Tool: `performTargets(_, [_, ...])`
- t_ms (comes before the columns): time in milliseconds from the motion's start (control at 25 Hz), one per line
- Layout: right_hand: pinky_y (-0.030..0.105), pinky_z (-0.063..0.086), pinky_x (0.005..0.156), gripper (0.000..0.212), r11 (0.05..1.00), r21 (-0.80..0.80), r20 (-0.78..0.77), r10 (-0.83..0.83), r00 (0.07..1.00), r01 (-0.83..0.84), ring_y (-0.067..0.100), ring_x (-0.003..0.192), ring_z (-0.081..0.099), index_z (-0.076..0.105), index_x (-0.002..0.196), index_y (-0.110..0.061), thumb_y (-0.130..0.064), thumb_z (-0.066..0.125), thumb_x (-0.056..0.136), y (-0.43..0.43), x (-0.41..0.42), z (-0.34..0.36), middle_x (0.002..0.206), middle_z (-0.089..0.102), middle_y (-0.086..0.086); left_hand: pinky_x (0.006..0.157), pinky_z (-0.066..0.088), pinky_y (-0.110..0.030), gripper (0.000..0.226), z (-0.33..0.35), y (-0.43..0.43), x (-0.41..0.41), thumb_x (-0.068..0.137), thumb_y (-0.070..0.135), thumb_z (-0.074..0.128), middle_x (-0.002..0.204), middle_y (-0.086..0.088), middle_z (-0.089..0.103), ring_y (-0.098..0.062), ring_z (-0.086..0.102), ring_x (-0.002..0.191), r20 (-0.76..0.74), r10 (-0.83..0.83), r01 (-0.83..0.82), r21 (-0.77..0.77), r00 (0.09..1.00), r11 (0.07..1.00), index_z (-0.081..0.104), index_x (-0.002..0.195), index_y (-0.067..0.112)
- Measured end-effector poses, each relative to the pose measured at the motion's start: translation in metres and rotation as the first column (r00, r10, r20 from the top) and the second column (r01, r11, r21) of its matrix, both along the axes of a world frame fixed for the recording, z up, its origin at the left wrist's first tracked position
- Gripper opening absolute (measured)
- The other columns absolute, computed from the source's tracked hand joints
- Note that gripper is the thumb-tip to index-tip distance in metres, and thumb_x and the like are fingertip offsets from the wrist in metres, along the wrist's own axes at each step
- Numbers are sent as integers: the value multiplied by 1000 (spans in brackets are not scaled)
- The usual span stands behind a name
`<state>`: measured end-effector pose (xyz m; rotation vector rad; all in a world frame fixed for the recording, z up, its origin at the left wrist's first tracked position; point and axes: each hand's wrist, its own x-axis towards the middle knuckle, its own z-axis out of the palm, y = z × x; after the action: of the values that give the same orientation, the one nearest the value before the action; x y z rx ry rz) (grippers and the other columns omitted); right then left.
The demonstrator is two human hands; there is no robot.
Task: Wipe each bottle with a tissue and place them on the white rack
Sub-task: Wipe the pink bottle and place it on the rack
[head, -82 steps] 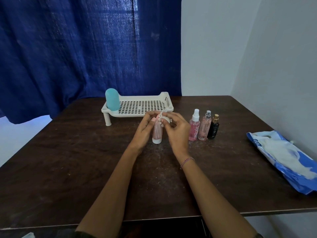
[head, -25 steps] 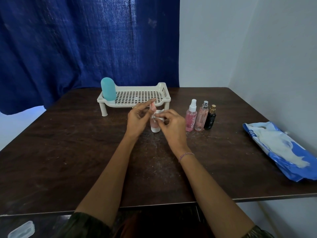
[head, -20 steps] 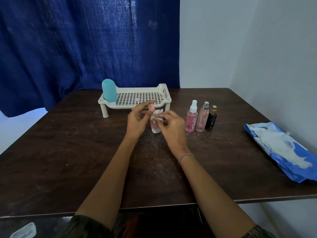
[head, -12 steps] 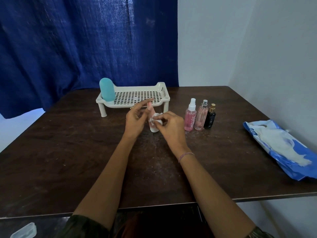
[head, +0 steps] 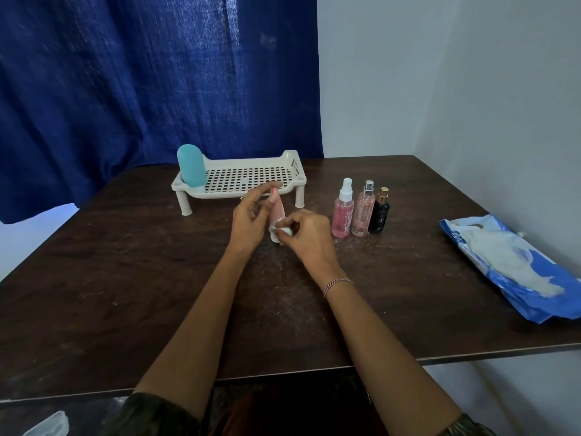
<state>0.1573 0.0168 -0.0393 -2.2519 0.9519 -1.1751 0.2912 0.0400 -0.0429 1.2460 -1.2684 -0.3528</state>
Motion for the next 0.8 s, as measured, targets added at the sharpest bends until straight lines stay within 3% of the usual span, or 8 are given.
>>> performTargets(120, [33,52,77,17,1000,2,-108,-10,994,11,15,78,61,74,88,-11,-13,78,72,2,0,0,88,68,5,101,46,-28,33,0,0,-1,98,19,48,134,-3,55,-12,49,127,-10,1,-1,3,1000,1000,54,129,11])
performTargets(320, [20,49,74,16,998,-58,-5,-5,1000,5,13,78,61,73,87,-9,-11,77,72,4,1,1,87,68,6,97,47,-21,32,2,3,-1,98,19,48,133,-3,56,-12,50,124,-33,2,-2,-15,999,1000,55,127,12])
performTargets(520, [32,52,76,16,1000,-4,-38,-8,999,8,15,78,61,74,85,-11,-10,78,70,0,1,-3,86,68,5,99,48,-27,34,0,0,-1,98,19,48,135,-2,54,-10,49,125,-11,6,-6,1,1000,1000,54,130,12])
performTargets(680, [29,50,82,18,999,47,-231,8,973,3,17,85,63,73,93,-12,-13,74,76,1,-2,-2,97,69,7,100,47,-28,34,0,0,-2,98,17,47,136,-1,54,-10,48,127,5,23,-23,2,1000,1000,53,131,12])
performTargets(800, [30,50,80,16,1000,4,-189,9,982,-9,16,82,62,74,91,-11,-12,73,75,3,-1,1,94,68,7,98,48,-25,33,1,3,-2,98,20,47,136,-1,53,-11,48,127,-24,28,-28,5,999,1000,54,130,14])
